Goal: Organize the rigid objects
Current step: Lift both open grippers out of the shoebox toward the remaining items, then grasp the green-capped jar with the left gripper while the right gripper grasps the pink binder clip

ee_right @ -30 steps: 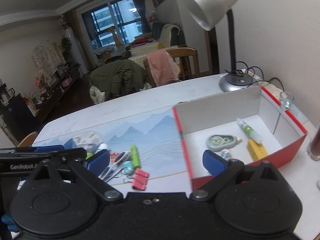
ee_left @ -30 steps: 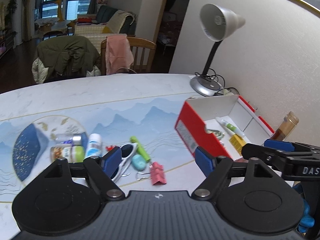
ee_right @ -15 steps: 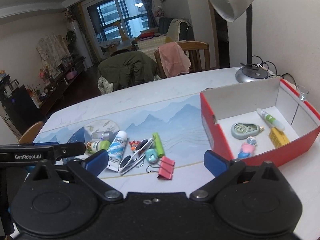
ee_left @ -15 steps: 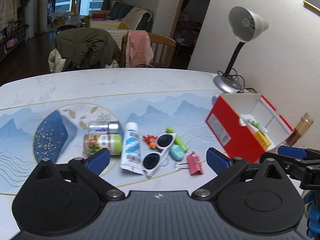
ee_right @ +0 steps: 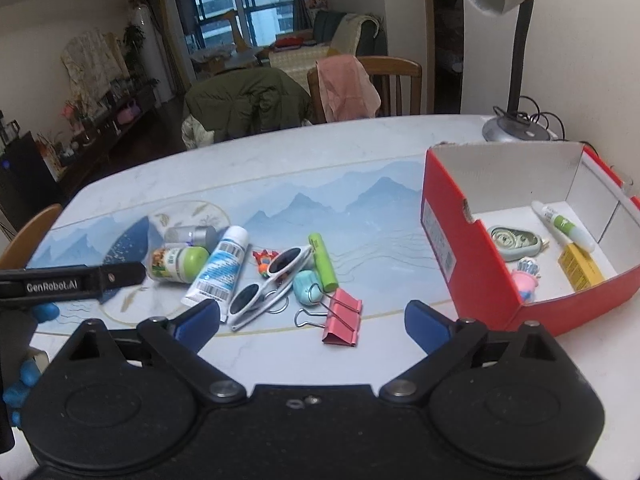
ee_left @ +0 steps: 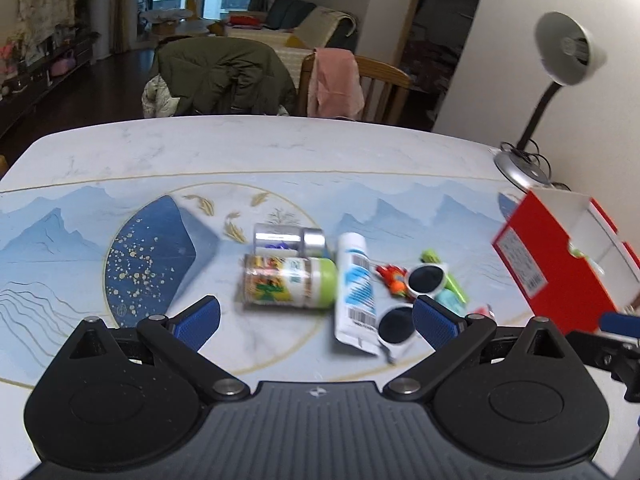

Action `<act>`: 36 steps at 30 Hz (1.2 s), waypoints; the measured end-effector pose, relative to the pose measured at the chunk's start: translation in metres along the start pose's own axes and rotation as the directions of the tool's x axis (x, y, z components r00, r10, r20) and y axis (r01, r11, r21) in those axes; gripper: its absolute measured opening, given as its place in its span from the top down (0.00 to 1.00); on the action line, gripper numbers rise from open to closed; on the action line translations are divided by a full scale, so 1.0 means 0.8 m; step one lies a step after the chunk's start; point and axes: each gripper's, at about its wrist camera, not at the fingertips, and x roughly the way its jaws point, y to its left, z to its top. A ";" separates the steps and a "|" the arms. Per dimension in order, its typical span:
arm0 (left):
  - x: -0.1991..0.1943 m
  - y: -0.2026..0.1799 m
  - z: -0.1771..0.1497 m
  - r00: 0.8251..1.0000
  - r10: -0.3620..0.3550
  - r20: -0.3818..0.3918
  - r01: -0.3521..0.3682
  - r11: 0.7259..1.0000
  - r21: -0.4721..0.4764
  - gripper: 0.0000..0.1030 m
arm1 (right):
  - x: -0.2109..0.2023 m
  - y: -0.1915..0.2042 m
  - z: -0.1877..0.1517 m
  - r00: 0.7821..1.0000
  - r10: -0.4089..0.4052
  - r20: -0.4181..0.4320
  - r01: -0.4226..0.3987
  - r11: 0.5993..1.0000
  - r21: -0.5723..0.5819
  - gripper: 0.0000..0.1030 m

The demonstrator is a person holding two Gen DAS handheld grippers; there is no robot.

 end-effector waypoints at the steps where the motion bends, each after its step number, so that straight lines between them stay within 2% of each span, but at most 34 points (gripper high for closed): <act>1: 0.006 0.003 0.001 1.000 0.001 0.001 -0.001 1.000 0.000 0.00 | 0.006 0.000 0.000 1.000 -0.007 -0.007 0.007 1.000 0.000 0.05; 7: 0.047 0.012 0.006 0.999 0.045 -0.007 -0.044 0.999 0.030 0.00 | 0.042 -0.002 -0.001 0.998 -0.032 -0.051 0.032 0.999 0.005 0.07; 13: 0.083 0.020 0.012 0.997 0.075 -0.028 -0.074 0.997 0.026 0.00 | 0.078 -0.006 -0.001 0.994 -0.046 -0.101 0.046 0.999 -0.005 0.14; 22: 0.114 0.020 0.014 0.996 0.074 -0.047 -0.072 0.997 0.030 0.00 | 0.125 -0.014 -0.003 0.984 -0.064 -0.163 0.066 0.998 0.002 0.34; 33: 0.136 0.020 0.014 0.996 0.069 -0.059 -0.068 0.997 0.026 0.01 | 0.148 -0.016 -0.004 0.977 -0.070 -0.200 0.072 0.997 0.002 0.56; 36: 0.137 0.020 0.014 0.996 0.065 -0.055 -0.064 0.998 0.028 0.06 | 0.148 -0.016 -0.005 0.977 -0.080 -0.197 0.081 0.997 -0.006 0.61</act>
